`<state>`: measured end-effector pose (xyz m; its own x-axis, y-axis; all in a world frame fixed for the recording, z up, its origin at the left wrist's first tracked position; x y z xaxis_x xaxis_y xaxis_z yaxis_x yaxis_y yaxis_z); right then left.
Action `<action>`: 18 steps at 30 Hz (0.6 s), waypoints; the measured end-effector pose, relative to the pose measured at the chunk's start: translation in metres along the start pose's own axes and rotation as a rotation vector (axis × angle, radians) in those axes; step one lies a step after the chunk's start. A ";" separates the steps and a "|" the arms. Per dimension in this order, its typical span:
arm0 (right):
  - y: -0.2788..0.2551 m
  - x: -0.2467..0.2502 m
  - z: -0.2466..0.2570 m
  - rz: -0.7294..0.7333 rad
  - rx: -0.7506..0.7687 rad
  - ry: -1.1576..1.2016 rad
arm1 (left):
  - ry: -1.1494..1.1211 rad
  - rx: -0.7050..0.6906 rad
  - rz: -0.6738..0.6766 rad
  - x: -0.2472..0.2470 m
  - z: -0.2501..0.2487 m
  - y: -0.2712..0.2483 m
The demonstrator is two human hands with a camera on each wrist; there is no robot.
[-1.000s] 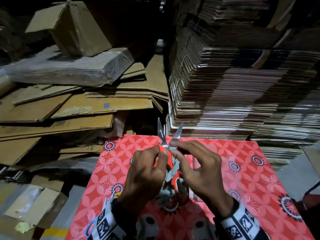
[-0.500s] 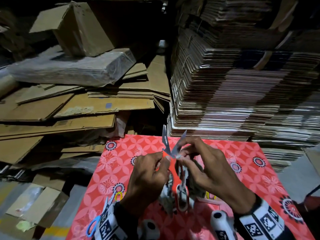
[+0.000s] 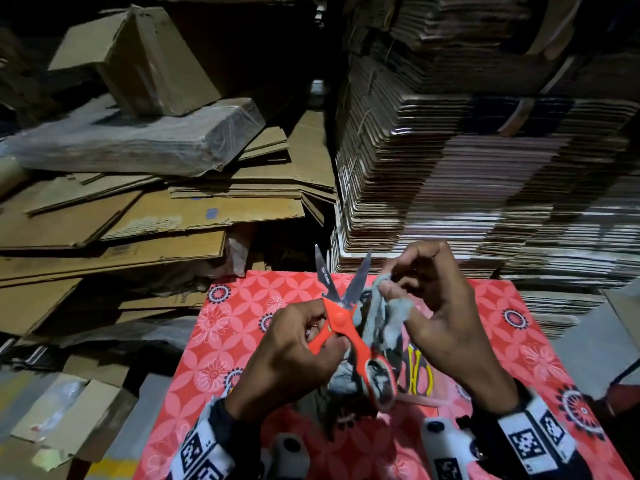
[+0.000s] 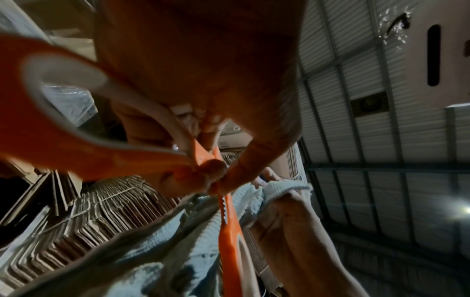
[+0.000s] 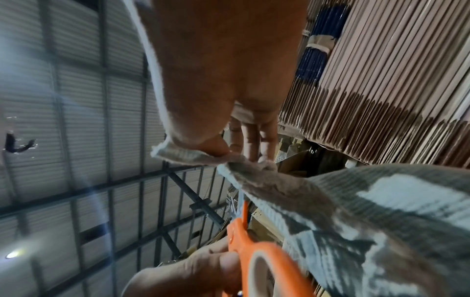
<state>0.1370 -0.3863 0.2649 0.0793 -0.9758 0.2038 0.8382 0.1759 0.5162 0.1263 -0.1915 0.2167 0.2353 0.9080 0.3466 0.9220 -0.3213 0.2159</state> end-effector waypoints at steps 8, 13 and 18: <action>-0.006 -0.022 0.006 -0.052 0.165 -0.312 | 0.027 0.051 0.011 0.003 0.007 0.000; -0.013 -0.034 0.006 0.021 0.262 -0.454 | 0.128 0.018 -0.040 0.005 0.009 0.000; -0.015 -0.031 0.004 -0.066 0.238 -0.520 | 0.240 -0.053 -0.076 0.004 0.000 -0.001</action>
<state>0.1198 -0.3577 0.2543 -0.2956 -0.8040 0.5159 0.6829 0.1997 0.7027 0.1264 -0.1881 0.2182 0.0803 0.8422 0.5332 0.9153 -0.2740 0.2950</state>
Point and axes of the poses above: each hand's wrist, its own y-axis towards the middle knuckle, its own x-axis out of the back of the hand, z = x × y, the point moved 4 cm from there along y, towards the middle knuckle, and after that the axes turned 2 degrees about z, right-handed, at the moved point
